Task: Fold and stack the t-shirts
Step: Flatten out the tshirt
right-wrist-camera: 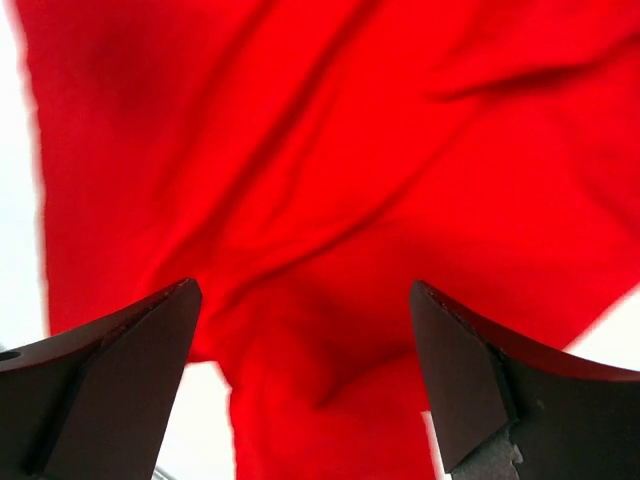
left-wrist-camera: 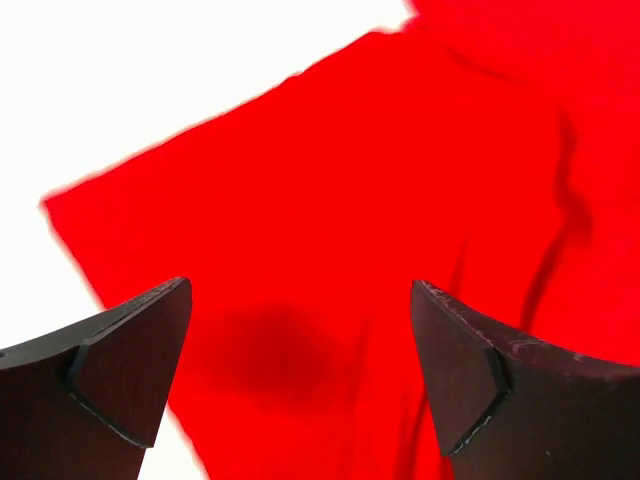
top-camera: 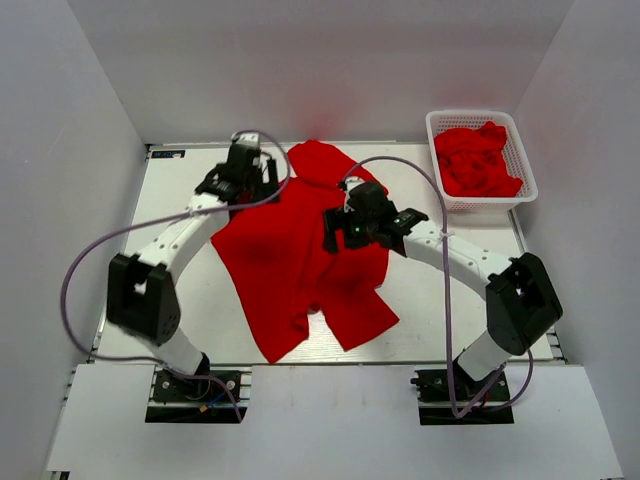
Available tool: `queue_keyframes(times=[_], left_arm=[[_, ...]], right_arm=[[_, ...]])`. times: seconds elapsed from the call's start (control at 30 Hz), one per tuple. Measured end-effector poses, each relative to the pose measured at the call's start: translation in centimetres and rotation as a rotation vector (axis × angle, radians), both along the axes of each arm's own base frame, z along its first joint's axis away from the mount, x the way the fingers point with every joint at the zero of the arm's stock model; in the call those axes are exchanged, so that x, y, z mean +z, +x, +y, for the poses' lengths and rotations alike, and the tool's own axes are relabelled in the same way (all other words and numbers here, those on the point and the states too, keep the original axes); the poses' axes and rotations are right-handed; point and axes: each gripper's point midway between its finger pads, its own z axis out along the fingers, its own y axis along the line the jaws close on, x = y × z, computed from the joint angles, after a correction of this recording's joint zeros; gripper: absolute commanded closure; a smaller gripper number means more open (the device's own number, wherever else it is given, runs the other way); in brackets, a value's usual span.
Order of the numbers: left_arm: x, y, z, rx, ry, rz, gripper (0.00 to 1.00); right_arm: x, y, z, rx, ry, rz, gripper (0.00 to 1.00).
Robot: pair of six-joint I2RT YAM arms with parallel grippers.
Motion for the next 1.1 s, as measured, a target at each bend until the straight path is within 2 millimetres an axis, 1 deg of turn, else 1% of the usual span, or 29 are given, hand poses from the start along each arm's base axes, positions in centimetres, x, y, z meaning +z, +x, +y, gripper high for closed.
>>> queue_keyframes(times=[0.03,0.07,0.13,0.2,0.27,0.37,0.57,0.67,0.7,0.77,0.93,1.03,1.1], left_arm=[[-0.4,-1.3,1.0,0.034,-0.002,0.006,0.00],[-1.3,-2.7,1.9,0.066,0.001,0.024,0.00],[-3.7,-4.7,3.4,0.125,0.009,0.074,0.00],[-6.3,-6.1,4.5,0.169,0.025,0.134,0.00],[-8.6,-7.1,5.4,0.212,0.041,0.194,0.00],[-10.6,-7.2,6.3,0.264,0.050,0.238,0.00],[-14.3,-6.8,7.5,0.330,0.061,0.311,0.00],[-16.1,-5.9,8.0,0.362,0.070,0.348,0.00],[-16.0,-5.3,8.2,0.373,0.067,0.345,0.00],[-16.1,-4.1,8.5,0.396,0.058,0.334,0.00],[-16.3,-1.4,9.5,0.432,0.041,0.315,0.00],[-16.3,0.9,10.3,0.438,0.041,0.301,0.00],[-16.3,3.1,10.8,0.440,0.042,0.285,0.00]], right_arm=[[-0.1,0.6,-0.7,-0.027,-0.014,-0.002,0.10],[-0.2,1.5,-1.4,-0.057,-0.028,-0.002,0.10],[-0.4,3.1,-2.2,-0.099,-0.045,-0.003,0.10],[-1.0,4.6,-2.8,-0.132,-0.055,0.005,0.10],[-2.0,5.7,-3.5,-0.156,-0.070,0.025,0.10],[-4.0,6.4,-4.4,-0.169,-0.083,0.079,0.10],[-8.0,6.8,-5.3,-0.161,-0.089,0.191,0.10],[-9.7,6.9,-5.9,-0.169,-0.094,0.237,0.10],[-10.0,7.0,-6.1,-0.175,-0.093,0.248,0.10],[-9.8,7.7,-6.5,-0.186,-0.074,0.242,0.10],[-9.9,8.8,-8.3,-0.229,-0.025,0.242,0.10],[-9.9,8.8,-9.0,-0.245,0.001,0.225,0.10],[-9.9,8.4,-9.6,-0.257,0.007,0.219,0.10]])
